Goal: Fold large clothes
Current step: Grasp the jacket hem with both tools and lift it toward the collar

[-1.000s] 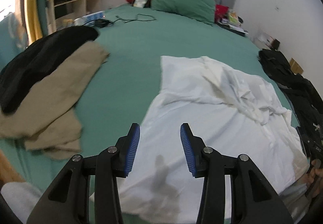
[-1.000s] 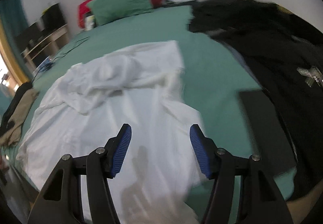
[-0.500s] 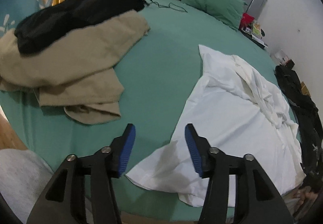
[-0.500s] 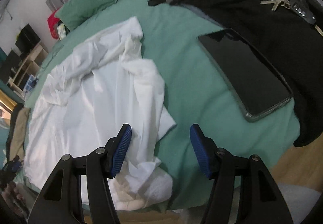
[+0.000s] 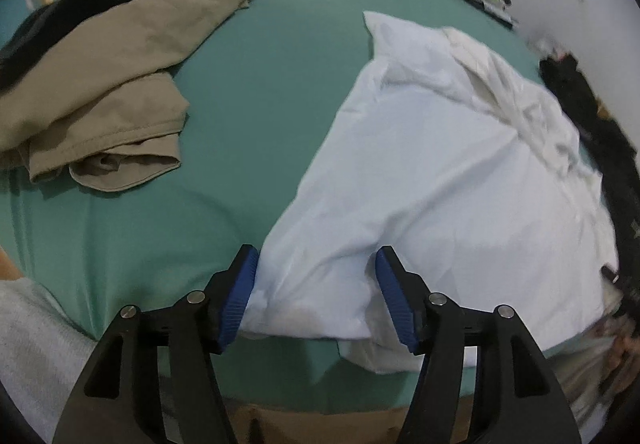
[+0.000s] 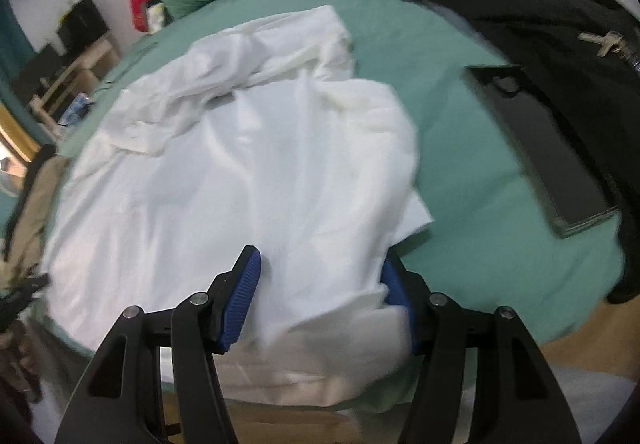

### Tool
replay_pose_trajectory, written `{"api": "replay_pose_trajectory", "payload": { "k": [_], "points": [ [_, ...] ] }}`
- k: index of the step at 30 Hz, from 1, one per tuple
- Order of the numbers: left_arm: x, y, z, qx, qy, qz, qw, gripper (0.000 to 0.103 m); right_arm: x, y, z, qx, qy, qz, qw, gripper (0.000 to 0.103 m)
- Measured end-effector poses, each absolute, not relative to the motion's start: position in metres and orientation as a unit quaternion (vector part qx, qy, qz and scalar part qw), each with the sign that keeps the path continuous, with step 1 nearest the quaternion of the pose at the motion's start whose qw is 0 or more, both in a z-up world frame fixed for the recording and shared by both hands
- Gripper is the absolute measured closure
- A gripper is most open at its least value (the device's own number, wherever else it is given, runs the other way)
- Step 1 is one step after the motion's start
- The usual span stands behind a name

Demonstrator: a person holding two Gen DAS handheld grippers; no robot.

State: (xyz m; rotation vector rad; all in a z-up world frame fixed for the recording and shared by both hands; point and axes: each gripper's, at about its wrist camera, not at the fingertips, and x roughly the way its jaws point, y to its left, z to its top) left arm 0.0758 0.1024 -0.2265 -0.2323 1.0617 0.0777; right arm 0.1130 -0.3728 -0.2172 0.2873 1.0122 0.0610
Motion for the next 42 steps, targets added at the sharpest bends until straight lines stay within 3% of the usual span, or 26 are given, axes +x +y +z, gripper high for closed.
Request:
{"api": "replay_pose_trajectory", "payload": {
  "k": [1, 2, 5, 7, 9, 22, 29, 36, 42],
  "points": [
    [0.076, 0.1, -0.227, -0.103, 0.508, 0.035, 0.855, 0.039, 0.113, -0.372, -0.217, 0.137, 0.484, 0.033, 0.864, 0.055],
    [0.077, 0.098, -0.227, -0.098, 0.511, 0.033, 0.853, 0.039, 0.114, -0.37, -0.218, 0.141, 0.486, 0.04, 0.862, 0.076],
    [0.078, 0.096, -0.227, -0.092, 0.518, 0.022, 0.85, 0.04, 0.112, -0.37, -0.222, 0.164, 0.49, 0.047, 0.855, 0.089],
    [0.078, 0.091, -0.226, -0.083, 0.522, 0.013, 0.849, 0.056, 0.11, -0.369, -0.221, 0.179, 0.489, 0.057, 0.852, 0.093],
    [0.076, 0.086, -0.224, -0.076, 0.528, -0.002, 0.846, 0.097, 0.108, -0.37, -0.221, 0.196, 0.487, 0.061, 0.849, 0.095],
    [0.041, 0.107, -0.166, -0.121, 0.457, -0.012, 0.881, 0.099, 0.075, -0.381, -0.182, 0.252, 0.408, 0.042, 0.876, 0.098],
    [0.033, 0.119, -0.148, -0.126, 0.441, -0.006, 0.888, 0.099, 0.063, -0.378, -0.169, 0.26, 0.4, 0.046, 0.878, 0.098],
    [0.031, 0.141, -0.15, -0.163, 0.448, 0.004, 0.879, 0.099, 0.085, -0.372, -0.195, 0.243, 0.466, 0.04, 0.85, 0.094],
    [0.034, 0.14, -0.147, -0.165, 0.436, 0.007, 0.885, 0.099, 0.085, -0.399, -0.197, 0.281, 0.446, 0.007, 0.85, 0.045]
  ]
}}
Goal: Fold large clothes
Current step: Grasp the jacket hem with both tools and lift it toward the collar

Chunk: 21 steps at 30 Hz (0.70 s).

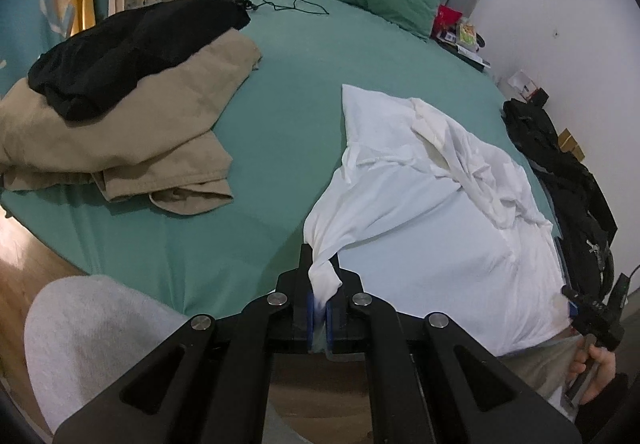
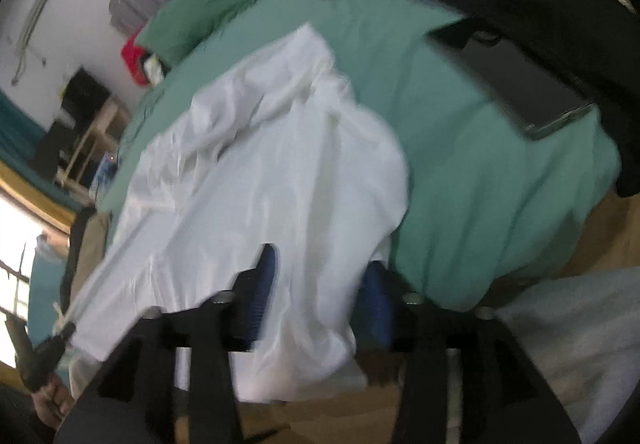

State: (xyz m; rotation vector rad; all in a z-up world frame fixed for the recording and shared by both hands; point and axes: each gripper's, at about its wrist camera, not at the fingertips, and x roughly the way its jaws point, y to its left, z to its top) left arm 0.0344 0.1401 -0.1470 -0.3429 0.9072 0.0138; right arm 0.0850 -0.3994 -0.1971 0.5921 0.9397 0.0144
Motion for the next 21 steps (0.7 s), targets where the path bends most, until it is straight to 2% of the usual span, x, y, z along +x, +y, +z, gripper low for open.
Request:
{"api": "replay_pose_trajectory", "payload": {
  "k": [1, 2, 7, 11, 12, 13, 14, 15, 17, 21],
  "points": [
    [0.035, 0.142, -0.146, -0.167, 0.433, 0.008, 0.886, 0.099, 0.083, -0.405, -0.195, 0.288, 0.436, -0.004, 0.853, 0.039],
    [0.035, 0.144, -0.145, -0.17, 0.431, 0.01, 0.886, 0.099, 0.081, -0.408, -0.193, 0.293, 0.429, -0.013, 0.854, 0.038],
    [0.039, 0.15, -0.144, -0.185, 0.426, 0.011, 0.886, 0.099, 0.088, -0.417, -0.203, 0.305, 0.443, -0.04, 0.842, 0.038],
    [0.039, 0.147, -0.146, -0.188, 0.428, 0.004, 0.884, 0.099, 0.1, -0.4, -0.206, 0.244, 0.463, -0.044, 0.851, 0.036],
    [0.039, 0.146, -0.147, -0.19, 0.429, 0.002, 0.883, 0.099, 0.103, -0.393, -0.206, 0.225, 0.469, -0.038, 0.853, 0.039],
    [0.038, 0.146, -0.147, -0.192, 0.429, -0.001, 0.882, 0.099, 0.105, -0.386, -0.206, 0.204, 0.476, -0.029, 0.855, 0.051],
    [0.037, 0.145, -0.146, -0.192, 0.43, -0.003, 0.882, 0.099, 0.106, -0.38, -0.206, 0.179, 0.478, -0.032, 0.859, 0.088],
    [0.036, 0.144, -0.145, -0.191, 0.429, -0.006, 0.883, 0.099, 0.105, -0.377, -0.207, 0.168, 0.48, -0.022, 0.861, 0.098],
    [0.034, 0.142, -0.14, -0.183, 0.424, -0.011, 0.887, 0.099, 0.107, -0.37, -0.207, 0.17, 0.484, 0.016, 0.858, 0.098],
    [0.028, 0.135, -0.121, -0.165, 0.409, -0.023, 0.897, 0.099, 0.097, -0.374, -0.179, 0.172, 0.44, 0.018, 0.881, 0.098]
  ]
}}
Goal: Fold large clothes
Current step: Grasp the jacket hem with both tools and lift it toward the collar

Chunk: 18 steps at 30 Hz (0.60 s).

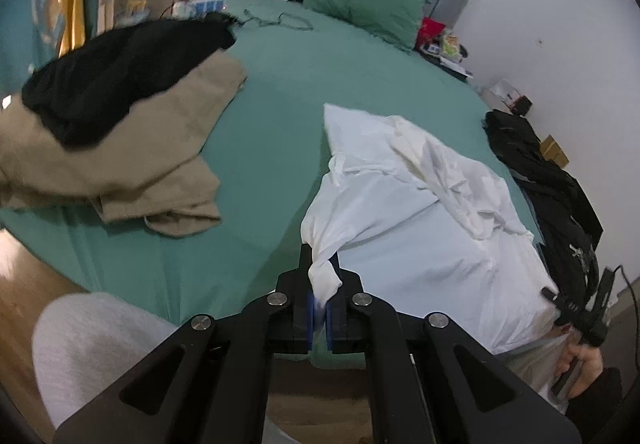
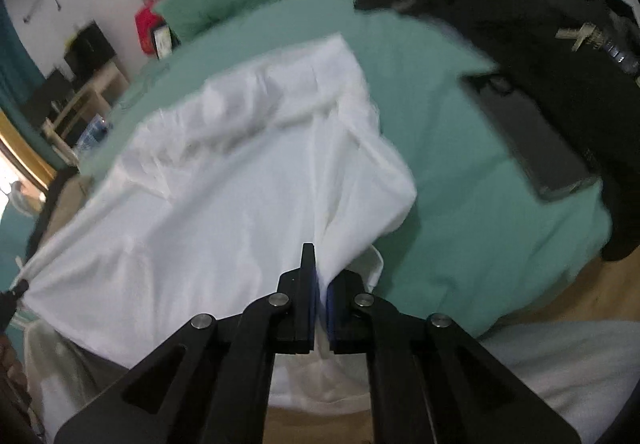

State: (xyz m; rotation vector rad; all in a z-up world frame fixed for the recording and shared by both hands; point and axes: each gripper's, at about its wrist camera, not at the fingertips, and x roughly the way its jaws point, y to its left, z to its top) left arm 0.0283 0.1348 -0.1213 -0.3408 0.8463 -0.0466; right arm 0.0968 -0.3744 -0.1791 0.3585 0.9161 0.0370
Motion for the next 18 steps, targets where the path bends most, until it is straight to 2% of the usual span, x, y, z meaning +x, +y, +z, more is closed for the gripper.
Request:
{"api": "replay_pose_trajectory", "payload": {
  "k": [8, 18],
  "points": [
    [0.048, 0.118, -0.085, -0.133, 0.379, -0.036, 0.915, 0.099, 0.109, -0.411, -0.132, 0.23, 0.385, 0.04, 0.893, 0.098],
    [0.143, 0.125, -0.068, -0.149, 0.336, -0.013, 0.93, 0.099, 0.216, -0.425, -0.097, 0.223, 0.361, 0.065, 0.903, 0.098]
  ]
}}
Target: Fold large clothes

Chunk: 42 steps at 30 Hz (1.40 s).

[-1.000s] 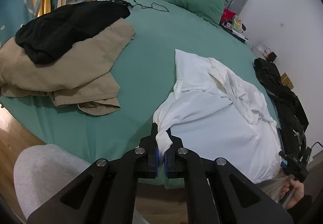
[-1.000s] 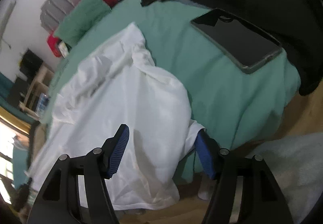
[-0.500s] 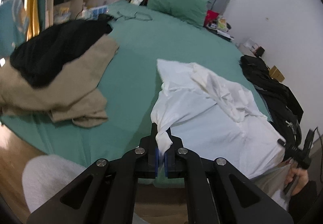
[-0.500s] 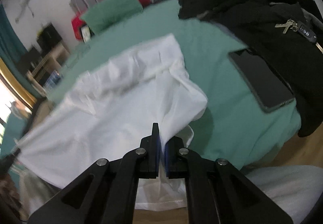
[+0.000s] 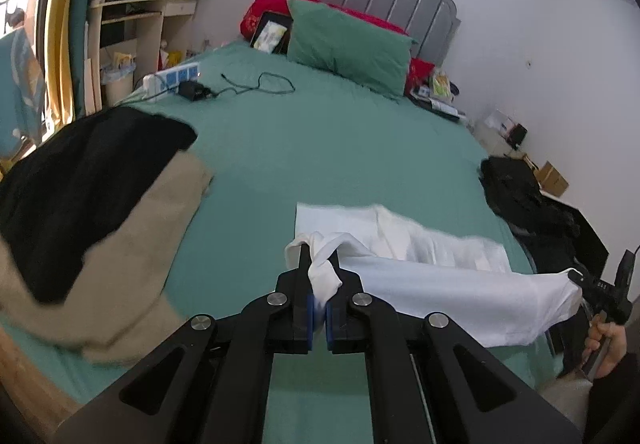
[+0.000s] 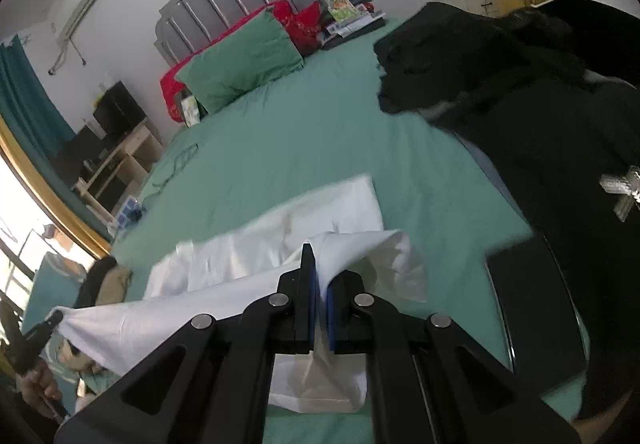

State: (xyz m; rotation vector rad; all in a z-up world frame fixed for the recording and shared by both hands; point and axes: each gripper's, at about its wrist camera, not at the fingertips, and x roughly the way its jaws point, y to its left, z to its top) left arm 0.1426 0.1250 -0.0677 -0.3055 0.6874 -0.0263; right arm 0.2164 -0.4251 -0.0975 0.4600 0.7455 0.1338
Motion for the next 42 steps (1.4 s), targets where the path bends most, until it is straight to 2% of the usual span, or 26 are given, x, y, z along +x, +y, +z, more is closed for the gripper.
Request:
{"api": "replay_pose_trajectory", "payload": {
  "k": [12, 15, 18, 19, 20, 21, 24, 27, 30, 35, 42],
  "points": [
    [0.301, 0.125, -0.127, -0.148, 0.383, 0.029, 0.911, 0.098, 0.364, -0.418, -0.136, 0.221, 0.397, 0.066, 0.888, 0.097],
    [0.334, 0.132, -0.152, -0.157, 0.411, 0.049, 0.897, 0.098, 0.395, -0.421, -0.158, 0.22, 0.422, 0.057, 0.878, 0.09],
    [0.358, 0.144, -0.177, -0.174, 0.443, 0.069, 0.877, 0.098, 0.418, -0.437, -0.175, 0.241, 0.43, 0.047, 0.869, 0.073],
    [0.365, 0.148, -0.186, -0.185, 0.455, 0.069, 0.868, 0.097, 0.421, -0.444, -0.177, 0.254, 0.42, 0.047, 0.87, 0.064],
    [0.37, 0.151, -0.194, -0.196, 0.464, 0.067, 0.861, 0.089, 0.421, -0.45, -0.176, 0.263, 0.415, 0.045, 0.87, 0.055],
    [0.372, 0.155, -0.198, -0.203, 0.464, 0.068, 0.859, 0.075, 0.422, -0.454, -0.175, 0.266, 0.411, 0.038, 0.871, 0.053],
    [0.364, 0.163, -0.192, -0.217, 0.431, 0.077, 0.873, 0.043, 0.413, -0.461, -0.168, 0.243, 0.398, 0.017, 0.885, 0.052],
    [0.344, 0.161, -0.174, -0.222, 0.392, 0.078, 0.889, 0.039, 0.401, -0.457, -0.16, 0.219, 0.392, 0.006, 0.893, 0.052],
    [0.322, 0.142, -0.159, -0.2, 0.388, 0.047, 0.898, 0.039, 0.377, -0.442, -0.147, 0.19, 0.388, 0.015, 0.902, 0.052],
    [0.3, 0.085, -0.171, -0.168, 0.449, -0.05, 0.876, 0.039, 0.349, -0.407, -0.15, 0.192, 0.404, 0.087, 0.89, 0.052],
    [0.298, 0.053, -0.211, -0.207, 0.514, -0.078, 0.829, 0.039, 0.349, -0.387, -0.195, 0.248, 0.475, 0.123, 0.835, 0.052]
  ]
}}
